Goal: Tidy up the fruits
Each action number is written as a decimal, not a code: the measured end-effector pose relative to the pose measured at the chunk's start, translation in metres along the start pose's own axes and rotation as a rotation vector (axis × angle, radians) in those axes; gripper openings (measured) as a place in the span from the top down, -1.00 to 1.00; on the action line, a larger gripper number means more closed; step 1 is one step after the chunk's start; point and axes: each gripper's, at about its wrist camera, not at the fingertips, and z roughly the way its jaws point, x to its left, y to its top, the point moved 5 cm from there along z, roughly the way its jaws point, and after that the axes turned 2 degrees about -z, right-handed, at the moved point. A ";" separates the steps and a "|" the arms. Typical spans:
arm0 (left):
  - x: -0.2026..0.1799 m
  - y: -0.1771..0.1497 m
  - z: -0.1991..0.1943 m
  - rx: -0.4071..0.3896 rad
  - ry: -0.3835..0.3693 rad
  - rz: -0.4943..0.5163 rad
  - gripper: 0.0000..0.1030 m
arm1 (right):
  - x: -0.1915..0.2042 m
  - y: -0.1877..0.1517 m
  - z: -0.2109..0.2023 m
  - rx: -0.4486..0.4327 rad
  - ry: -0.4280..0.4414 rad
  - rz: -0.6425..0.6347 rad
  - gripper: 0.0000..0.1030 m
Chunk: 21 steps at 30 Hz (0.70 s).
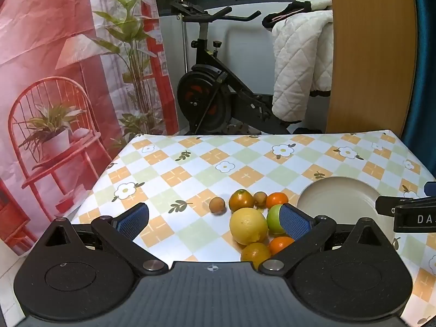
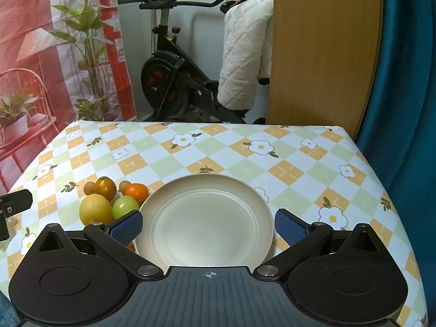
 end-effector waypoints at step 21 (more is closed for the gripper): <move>-0.001 0.000 0.001 -0.004 0.000 0.005 -0.99 | -0.002 -0.001 0.001 0.007 0.005 0.008 -0.99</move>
